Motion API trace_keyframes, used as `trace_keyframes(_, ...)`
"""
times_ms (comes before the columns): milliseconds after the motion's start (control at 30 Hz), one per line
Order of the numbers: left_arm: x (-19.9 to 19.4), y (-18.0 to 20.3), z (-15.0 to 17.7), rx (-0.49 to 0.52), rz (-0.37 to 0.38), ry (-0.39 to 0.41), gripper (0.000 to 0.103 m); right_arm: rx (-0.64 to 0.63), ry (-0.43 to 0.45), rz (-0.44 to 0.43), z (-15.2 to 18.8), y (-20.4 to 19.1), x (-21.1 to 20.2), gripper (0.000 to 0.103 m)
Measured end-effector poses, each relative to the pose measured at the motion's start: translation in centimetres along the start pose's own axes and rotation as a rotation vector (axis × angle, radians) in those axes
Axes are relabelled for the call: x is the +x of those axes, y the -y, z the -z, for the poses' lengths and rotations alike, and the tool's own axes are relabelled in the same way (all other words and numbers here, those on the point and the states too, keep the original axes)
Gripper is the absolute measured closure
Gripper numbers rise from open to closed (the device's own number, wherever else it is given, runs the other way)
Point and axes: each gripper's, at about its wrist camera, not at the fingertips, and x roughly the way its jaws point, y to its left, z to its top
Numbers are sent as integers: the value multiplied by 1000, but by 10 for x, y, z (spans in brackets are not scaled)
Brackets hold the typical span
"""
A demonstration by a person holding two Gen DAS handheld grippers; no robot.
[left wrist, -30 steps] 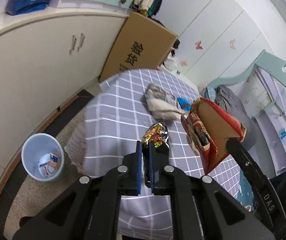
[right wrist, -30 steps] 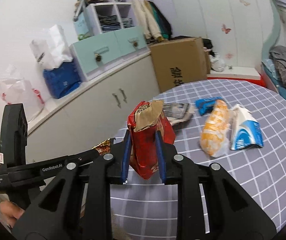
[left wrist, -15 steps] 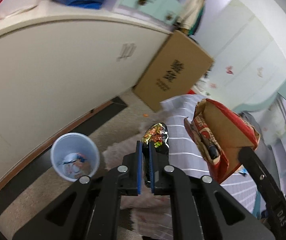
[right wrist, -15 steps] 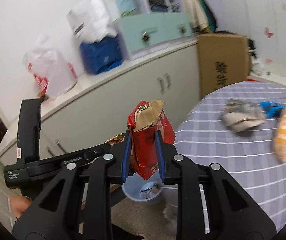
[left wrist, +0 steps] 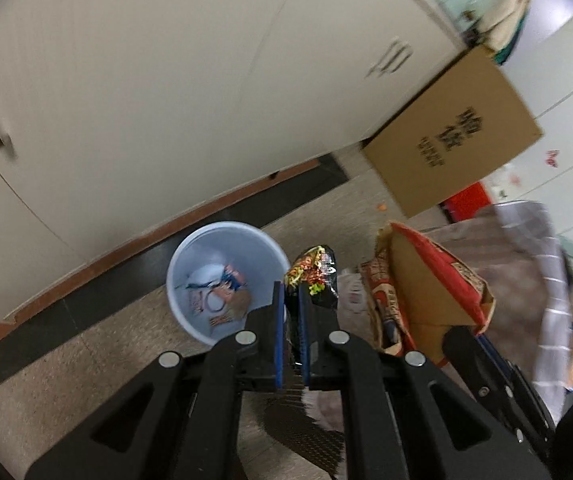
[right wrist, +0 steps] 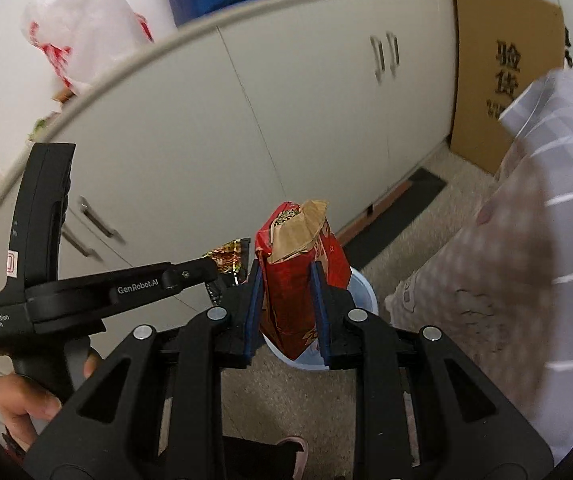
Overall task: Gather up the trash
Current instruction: 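Carry the red bag and black wrapper over the blue wastebasket, then open the left gripper then the right gripper over the wastebasket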
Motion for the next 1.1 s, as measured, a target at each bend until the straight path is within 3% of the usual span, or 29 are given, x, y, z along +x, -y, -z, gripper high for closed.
trace_keyframes(167, 39, -5, -8, 6, -28, -30, 94, 19, -51, 15, 6, 10, 39, 80)
trace_keyframes(233, 52, -7, -7, -14, -16, -59, 74, 27, -68, 23, 9, 14, 51, 80)
trace_keyframes(300, 60, -10, -6, -25, -16, -67, 60, 38, -88, 24, 11, 18, 62, 80)
trace_keyframes(333, 62, -10, -6, -23, -28, -62, 58, 42, -94, 25, 13, 20, 65, 80)
trace_keyframes(567, 67, -24, 1, -41, -57, -79, 49, 46, -124, 26, 23, 22, 79, 80)
trace_keyframes(1100, 56, -53, 9, -104, -72, -70, 48, 46, -111, 3, 21, 11, 87, 80)
